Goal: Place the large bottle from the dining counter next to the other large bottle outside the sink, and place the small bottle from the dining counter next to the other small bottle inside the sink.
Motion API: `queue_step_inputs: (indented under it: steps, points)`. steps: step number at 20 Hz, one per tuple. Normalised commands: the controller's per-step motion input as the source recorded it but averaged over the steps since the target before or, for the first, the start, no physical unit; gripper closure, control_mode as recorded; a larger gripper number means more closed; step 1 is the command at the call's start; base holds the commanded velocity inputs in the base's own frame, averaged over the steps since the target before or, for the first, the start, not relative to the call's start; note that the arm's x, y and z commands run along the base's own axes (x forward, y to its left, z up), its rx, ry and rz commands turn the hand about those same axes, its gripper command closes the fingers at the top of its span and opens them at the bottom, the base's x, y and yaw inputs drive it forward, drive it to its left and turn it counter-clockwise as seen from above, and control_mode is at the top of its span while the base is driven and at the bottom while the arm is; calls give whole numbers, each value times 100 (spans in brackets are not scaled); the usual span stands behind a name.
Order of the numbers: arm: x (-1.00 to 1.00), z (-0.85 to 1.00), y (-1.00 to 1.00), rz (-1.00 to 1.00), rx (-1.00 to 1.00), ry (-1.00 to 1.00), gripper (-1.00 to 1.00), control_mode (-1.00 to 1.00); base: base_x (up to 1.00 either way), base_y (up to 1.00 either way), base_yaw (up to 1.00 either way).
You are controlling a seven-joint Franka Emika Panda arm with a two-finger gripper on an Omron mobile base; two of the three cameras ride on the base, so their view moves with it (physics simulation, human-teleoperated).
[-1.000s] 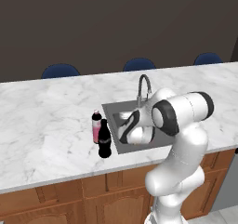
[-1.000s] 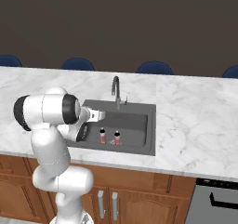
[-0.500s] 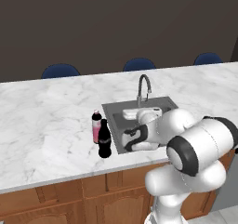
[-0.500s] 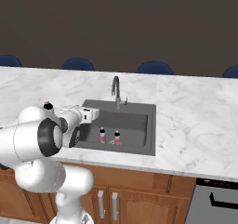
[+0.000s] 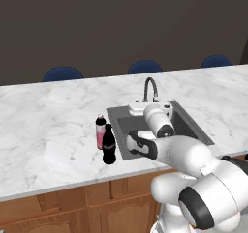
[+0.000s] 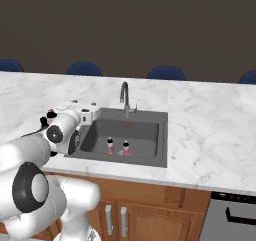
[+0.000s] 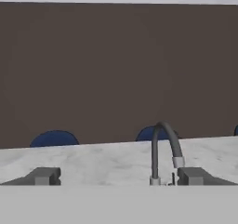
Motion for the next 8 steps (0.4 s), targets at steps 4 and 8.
queue_step_inputs:
  steps: [4,8]
  points:
    - [-22,39,0,1,5,-9,-100,-100,0,0,0]
    - [-20,39,-1,0,7,-4,-100,-100,0,0,0]
